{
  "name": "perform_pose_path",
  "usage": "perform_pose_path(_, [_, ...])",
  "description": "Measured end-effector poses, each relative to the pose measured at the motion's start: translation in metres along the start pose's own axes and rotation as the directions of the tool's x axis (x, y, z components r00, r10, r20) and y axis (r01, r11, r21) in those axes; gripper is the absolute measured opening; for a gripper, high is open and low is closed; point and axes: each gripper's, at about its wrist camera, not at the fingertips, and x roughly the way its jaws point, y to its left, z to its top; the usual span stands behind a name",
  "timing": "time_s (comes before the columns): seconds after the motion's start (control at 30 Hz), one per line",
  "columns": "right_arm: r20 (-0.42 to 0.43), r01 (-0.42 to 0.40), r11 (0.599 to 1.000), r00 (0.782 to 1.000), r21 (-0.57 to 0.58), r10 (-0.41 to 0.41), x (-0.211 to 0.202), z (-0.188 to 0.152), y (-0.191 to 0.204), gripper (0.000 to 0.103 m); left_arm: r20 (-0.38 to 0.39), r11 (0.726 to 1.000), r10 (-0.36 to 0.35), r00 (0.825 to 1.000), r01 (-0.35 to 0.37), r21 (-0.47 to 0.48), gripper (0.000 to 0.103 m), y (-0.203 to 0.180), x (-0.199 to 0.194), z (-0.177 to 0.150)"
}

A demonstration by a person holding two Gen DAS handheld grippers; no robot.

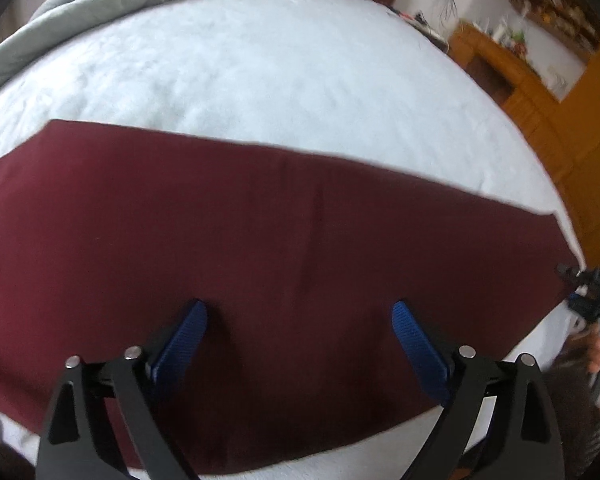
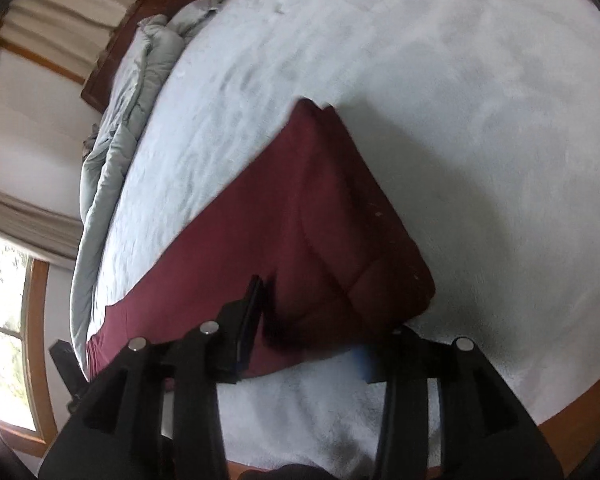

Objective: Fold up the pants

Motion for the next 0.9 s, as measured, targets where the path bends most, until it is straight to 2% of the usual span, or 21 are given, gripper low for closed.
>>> perform_pose_path(0.03, [0.000, -0.015, 1.000, 1.000, 0.024, 0.015, 0.003, -0.001, 0.000, 0.025, -0.002, 1.000, 0.007, 1.000, -0.007, 0.026, 0.099, -0.003, 0.000, -0.001])
perform_pose_path(0.1, [0.001, -0.054, 0.997, 0.999, 0.051, 0.054, 0.002, 0.000, 0.000, 0.017, -0.005, 1.000, 0.012, 1.000, -0.012, 0.029, 0.099, -0.006, -0.004, 0.001])
perform_pose_path(0.2, [0.043, 0.001, 1.000, 0.999, -0.024, 0.000, -0.011, 0.001, 0.028, 0.015, 0.009, 0.999, -0.017, 1.000, 0.017, -0.040, 0.098, 0.006, -0.019, 0.006])
perform_pose_path(0.37, [0.129, 0.080, 0.982, 0.990, -0.169, -0.058, -0.030, -0.002, 0.092, 0.015, 0.069, 0.996, 0.073, 0.995, -0.069, -0.062, 0.098, 0.036, -0.050, 0.003])
perform_pose_path(0.5, [0.168, 0.173, 0.942, 0.977, -0.289, -0.128, -0.030, -0.013, 0.148, 0.015, 0.077, 0.990, 0.105, 0.991, -0.097, -0.103, 0.098, 0.066, -0.058, -0.001])
perform_pose_path(0.6, [0.183, 0.217, 0.901, 0.970, -0.375, -0.158, -0.021, -0.026, 0.181, 0.015, 0.050, 0.979, 0.083, 0.995, -0.072, -0.191, 0.098, 0.094, -0.054, -0.004])
perform_pose_path(0.7, [0.186, 0.218, 0.864, 0.972, -0.454, -0.147, -0.014, -0.042, 0.214, 0.015, 0.065, 0.966, 0.039, 0.997, -0.020, -0.259, 0.098, 0.110, -0.057, -0.005])
perform_pose_path(0.83, [0.163, 0.188, 0.832, 0.980, -0.522, -0.119, 0.002, -0.061, 0.255, 0.015, 0.096, 0.961, 0.027, 0.995, 0.000, -0.276, 0.099, 0.116, -0.061, -0.010])
perform_pose_path(0.9, [0.135, 0.145, 0.820, 0.987, -0.554, -0.084, 0.013, -0.070, 0.278, 0.015, 0.107, 0.956, 0.018, 0.994, 0.014, -0.293, 0.099, 0.119, -0.063, -0.011])
